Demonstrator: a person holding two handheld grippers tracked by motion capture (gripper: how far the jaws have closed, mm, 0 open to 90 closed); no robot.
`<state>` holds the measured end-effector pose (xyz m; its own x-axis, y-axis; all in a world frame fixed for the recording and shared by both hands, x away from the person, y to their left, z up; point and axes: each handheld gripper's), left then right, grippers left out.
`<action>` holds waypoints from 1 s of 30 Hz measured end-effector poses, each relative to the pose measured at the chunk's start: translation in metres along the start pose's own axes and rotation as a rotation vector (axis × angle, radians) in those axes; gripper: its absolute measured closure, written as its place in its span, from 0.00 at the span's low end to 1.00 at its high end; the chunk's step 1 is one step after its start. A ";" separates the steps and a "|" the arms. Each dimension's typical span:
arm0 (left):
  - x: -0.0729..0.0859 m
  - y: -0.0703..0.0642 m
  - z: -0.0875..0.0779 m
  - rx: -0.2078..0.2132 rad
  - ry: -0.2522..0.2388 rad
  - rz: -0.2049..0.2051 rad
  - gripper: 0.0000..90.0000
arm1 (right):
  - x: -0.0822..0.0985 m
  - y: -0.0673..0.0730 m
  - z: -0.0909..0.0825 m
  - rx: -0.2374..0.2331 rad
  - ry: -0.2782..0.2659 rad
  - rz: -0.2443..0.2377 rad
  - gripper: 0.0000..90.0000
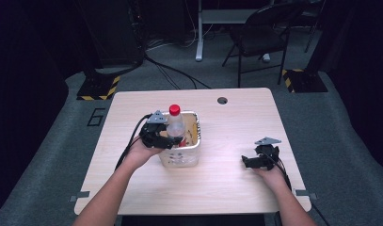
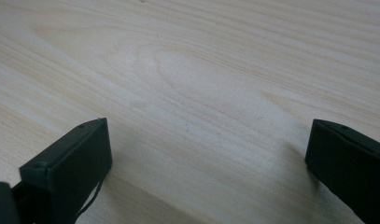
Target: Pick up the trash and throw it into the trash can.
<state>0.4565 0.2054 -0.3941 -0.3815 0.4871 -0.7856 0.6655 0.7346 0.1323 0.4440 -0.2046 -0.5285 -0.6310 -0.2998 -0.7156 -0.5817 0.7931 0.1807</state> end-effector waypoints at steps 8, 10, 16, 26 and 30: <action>0.007 0.001 0.005 0.005 0.034 0.005 0.32 | 0.000 0.000 0.000 -0.002 0.000 -0.002 0.00; 0.008 0.001 0.005 0.011 0.038 0.002 0.32 | 0.000 0.000 0.000 -0.003 0.002 -0.005 0.00; 0.008 0.002 0.005 0.005 0.046 -0.009 0.31 | 0.000 0.000 0.000 -0.003 0.002 -0.005 0.00; 0.008 0.004 0.002 -0.003 0.030 -0.027 0.25 | 0.000 0.000 0.000 -0.002 0.002 -0.005 0.00; 0.008 0.007 -0.003 -0.010 0.015 -0.035 0.25 | 0.000 0.000 0.000 -0.003 0.002 -0.005 0.00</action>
<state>0.4563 0.2158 -0.3978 -0.4144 0.4680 -0.7805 0.6448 0.7563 0.1111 0.4440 -0.2046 -0.5286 -0.6292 -0.3047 -0.7150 -0.5864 0.7898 0.1796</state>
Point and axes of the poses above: each handheld gripper's, and its own axes: z roughly forward along the jaws, x roughly out of its underside, y roughly to its left, and after that the axes turned 15 degrees about -x, right-handed
